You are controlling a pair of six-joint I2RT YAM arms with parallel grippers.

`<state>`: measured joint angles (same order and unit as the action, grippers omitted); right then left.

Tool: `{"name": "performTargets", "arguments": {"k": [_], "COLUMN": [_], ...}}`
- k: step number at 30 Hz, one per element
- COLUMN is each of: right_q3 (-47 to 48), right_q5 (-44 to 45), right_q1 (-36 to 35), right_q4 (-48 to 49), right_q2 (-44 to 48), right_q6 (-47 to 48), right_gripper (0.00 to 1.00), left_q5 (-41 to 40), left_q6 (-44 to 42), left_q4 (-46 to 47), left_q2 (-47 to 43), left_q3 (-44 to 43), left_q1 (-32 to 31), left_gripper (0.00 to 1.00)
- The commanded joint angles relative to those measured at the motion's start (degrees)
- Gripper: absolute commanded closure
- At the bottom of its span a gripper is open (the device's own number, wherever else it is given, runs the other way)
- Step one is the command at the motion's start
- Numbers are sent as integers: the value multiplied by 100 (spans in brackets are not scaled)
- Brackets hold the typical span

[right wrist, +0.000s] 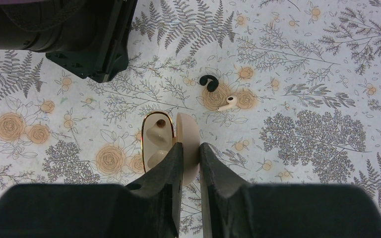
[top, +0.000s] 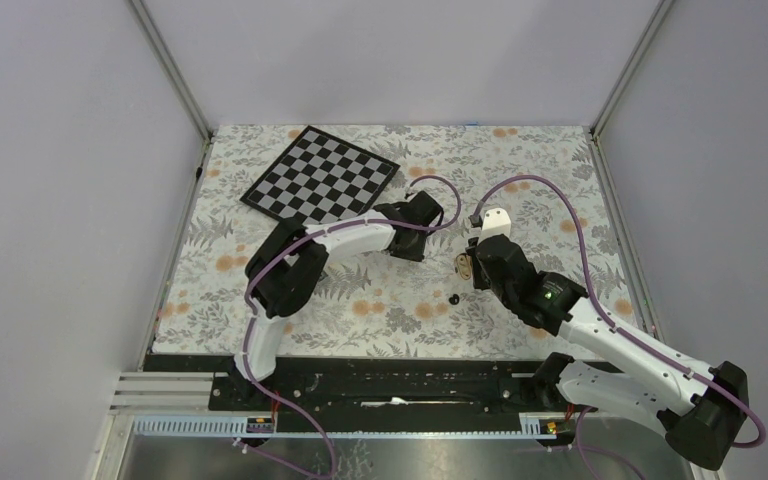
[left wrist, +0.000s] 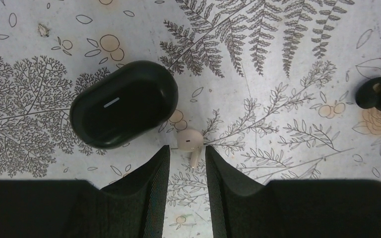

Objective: Insert the wireless bluetooth earbuds into the charging case
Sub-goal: Pick up the earbud from the center of the board.

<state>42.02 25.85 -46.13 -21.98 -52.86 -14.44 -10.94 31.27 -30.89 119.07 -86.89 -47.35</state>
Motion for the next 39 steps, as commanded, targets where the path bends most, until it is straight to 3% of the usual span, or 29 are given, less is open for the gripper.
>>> {"name": "performTargets", "arguments": {"k": [1, 22, 28, 39], "right_q3": [44, 87, 79, 45], "right_q5": [25, -17, -25, -18], "right_q1": [-55, -54, -54, -54], "right_q4": [84, 81, 86, 89], "right_q2": [56, -9, -7, 24], "right_q6": [-34, -58, -66, -90], "right_gripper": [100, 100, 100, 100], "left_q5": [-195, -6, 31, -8], "left_q6": [-99, -263, -327, -323], "left_q4": [5, 127, 120, 128], "left_q2": [144, 230, 261, 170], "left_q3": [-250, -385, -430, -330], "left_q1": [-19, -17, -19, -18], "left_gripper": [65, 69, 67, 77]}}
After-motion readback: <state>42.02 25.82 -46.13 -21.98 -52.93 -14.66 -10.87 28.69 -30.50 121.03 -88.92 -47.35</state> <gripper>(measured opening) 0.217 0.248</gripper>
